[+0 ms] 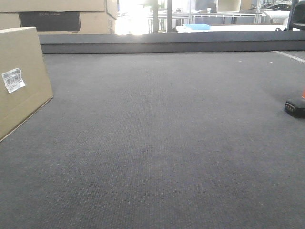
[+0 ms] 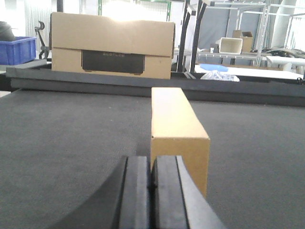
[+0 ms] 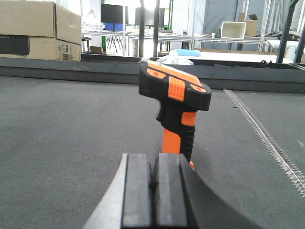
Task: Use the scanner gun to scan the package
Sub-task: 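Close the left gripper on the top of the tan cardboard box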
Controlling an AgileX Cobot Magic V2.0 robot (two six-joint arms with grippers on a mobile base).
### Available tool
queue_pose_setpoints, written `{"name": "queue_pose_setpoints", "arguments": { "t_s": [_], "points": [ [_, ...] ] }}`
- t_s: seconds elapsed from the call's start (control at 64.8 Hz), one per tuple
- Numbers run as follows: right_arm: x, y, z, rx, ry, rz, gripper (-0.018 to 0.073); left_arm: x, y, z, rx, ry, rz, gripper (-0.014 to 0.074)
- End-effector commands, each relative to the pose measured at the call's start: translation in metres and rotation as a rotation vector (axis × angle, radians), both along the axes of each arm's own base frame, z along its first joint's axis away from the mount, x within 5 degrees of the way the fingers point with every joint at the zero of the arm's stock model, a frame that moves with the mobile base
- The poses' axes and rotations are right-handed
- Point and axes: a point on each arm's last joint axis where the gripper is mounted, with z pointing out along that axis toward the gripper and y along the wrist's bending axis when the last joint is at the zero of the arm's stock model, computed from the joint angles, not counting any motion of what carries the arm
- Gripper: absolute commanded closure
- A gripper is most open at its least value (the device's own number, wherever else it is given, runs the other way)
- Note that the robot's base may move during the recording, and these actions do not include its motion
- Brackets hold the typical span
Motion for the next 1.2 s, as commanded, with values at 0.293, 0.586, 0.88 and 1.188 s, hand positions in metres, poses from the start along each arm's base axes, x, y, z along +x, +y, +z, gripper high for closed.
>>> {"name": "queue_pose_setpoints", "arguments": {
  "t_s": [0.293,0.586,0.88,1.188],
  "points": [
    [0.000,0.000,0.001,-0.002,-0.016,-0.004,0.0727,-0.008,0.002,0.098,-0.007,0.169,0.024,0.0708],
    [0.000,0.000,0.001,-0.002,-0.016,-0.004,0.0727,0.065,-0.002,0.147,-0.071,0.625,0.003,0.0708],
    [0.000,0.000,0.001,-0.002,-0.016,-0.004,0.0727,0.135,-0.004,0.159,-0.093,0.715,-0.006,0.0708],
    [0.000,0.000,0.001,-0.002,-0.016,-0.004,0.0727,0.197,-0.007,0.160,-0.032,0.943,-0.049,0.0685]
  ]
}}
